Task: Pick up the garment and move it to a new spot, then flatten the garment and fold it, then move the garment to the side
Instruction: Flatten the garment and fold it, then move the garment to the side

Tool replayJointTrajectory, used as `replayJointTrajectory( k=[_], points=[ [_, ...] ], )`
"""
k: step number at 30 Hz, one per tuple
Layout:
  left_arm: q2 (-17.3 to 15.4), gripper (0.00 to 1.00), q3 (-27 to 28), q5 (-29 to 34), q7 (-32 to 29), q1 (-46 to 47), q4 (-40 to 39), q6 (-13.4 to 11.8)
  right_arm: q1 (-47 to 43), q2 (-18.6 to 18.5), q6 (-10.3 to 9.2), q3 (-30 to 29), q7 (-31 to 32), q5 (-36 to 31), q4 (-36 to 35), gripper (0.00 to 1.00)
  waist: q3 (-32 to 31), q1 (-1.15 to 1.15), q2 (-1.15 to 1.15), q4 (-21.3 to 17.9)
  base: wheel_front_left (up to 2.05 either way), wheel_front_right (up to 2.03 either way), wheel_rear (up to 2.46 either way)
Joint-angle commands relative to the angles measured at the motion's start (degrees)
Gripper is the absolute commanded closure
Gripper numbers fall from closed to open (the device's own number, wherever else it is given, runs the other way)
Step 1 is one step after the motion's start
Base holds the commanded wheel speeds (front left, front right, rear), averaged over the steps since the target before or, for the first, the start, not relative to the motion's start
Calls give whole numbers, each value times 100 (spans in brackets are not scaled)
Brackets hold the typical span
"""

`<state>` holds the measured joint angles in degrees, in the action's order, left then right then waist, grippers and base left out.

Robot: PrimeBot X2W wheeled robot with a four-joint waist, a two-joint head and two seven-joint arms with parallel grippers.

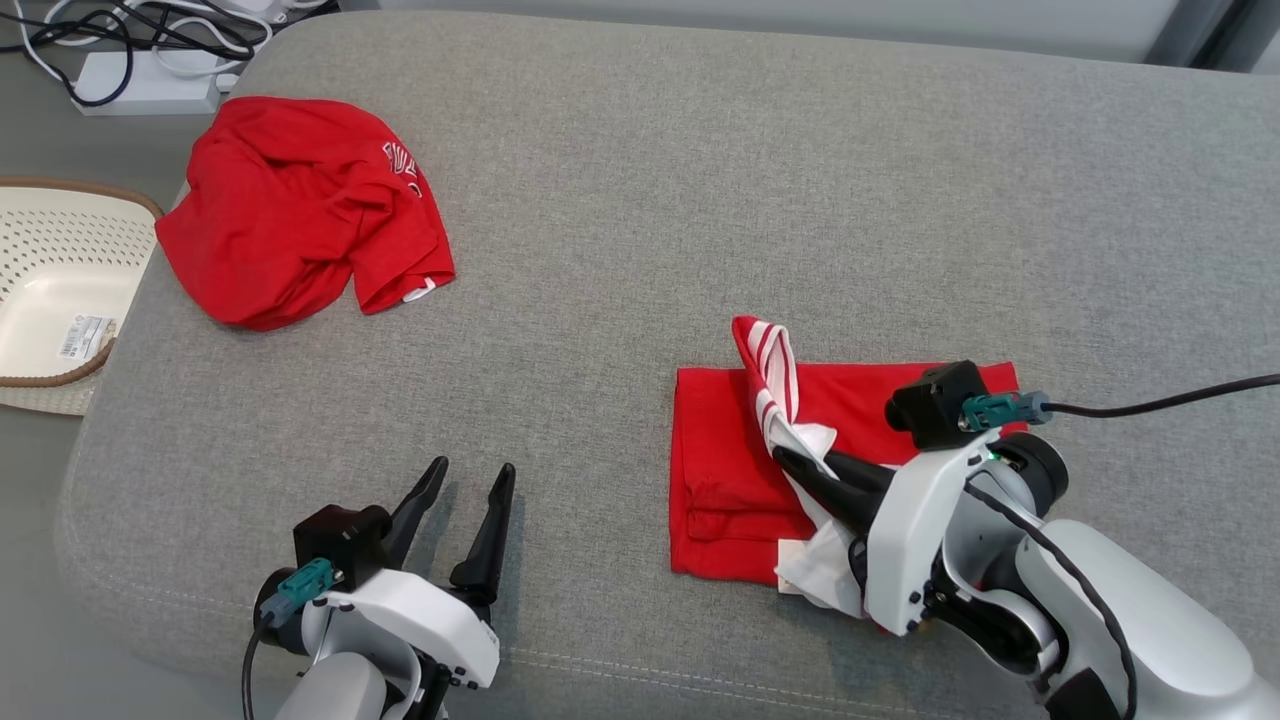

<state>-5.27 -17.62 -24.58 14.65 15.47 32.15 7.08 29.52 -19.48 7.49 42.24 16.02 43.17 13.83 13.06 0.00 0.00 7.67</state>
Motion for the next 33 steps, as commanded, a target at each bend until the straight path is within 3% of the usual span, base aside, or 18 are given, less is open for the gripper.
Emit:
replayJointTrajectory(
  k=[1,8,9,10,11,15,19,25,33],
  points=[
    [-93,0,167,-32,35,171,-154,40,155,70,0,63,-185,-49,-23,100,14,0,0,11,0,0,0],
    [-79,0,126,-47,35,161,-145,40,436,371,0,344,-639,74,607,100,20,0,0,33,0,0,0],
    [-78,0,124,-51,35,164,-143,40,467,414,0,353,-706,136,677,89,24,0,0,34,0,0,0],
    [-78,0,126,-55,35,165,-142,40,502,453,0,337,-804,172,748,56,26,0,0,34,0,0,0],
    [-80,0,131,-56,35,165,-141,40,534,497,0,320,-917,216,794,0,26,0,0,29,0,0,0],
    [-96,0,192,-33,35,144,-156,40,621,435,0,73,-1497,246,937,0,2,0,0,-27,0,0,0],
    [-98,0,296,30,35,115,-193,41,465,144,0,-315,-1880,307,1071,0,-47,0,0,-159,0,0,0],
    [-74,0,407,168,35,111,-303,41,-142,-292,0,-655,-1973,411,1190,0,-45,0,0,-324,0,0,0],
    [-47,0,466,245,35,122,-420,41,-417,-252,0,-747,-2016,345,1258,0,0,0,0,-382,0,0,0]
  ],
)
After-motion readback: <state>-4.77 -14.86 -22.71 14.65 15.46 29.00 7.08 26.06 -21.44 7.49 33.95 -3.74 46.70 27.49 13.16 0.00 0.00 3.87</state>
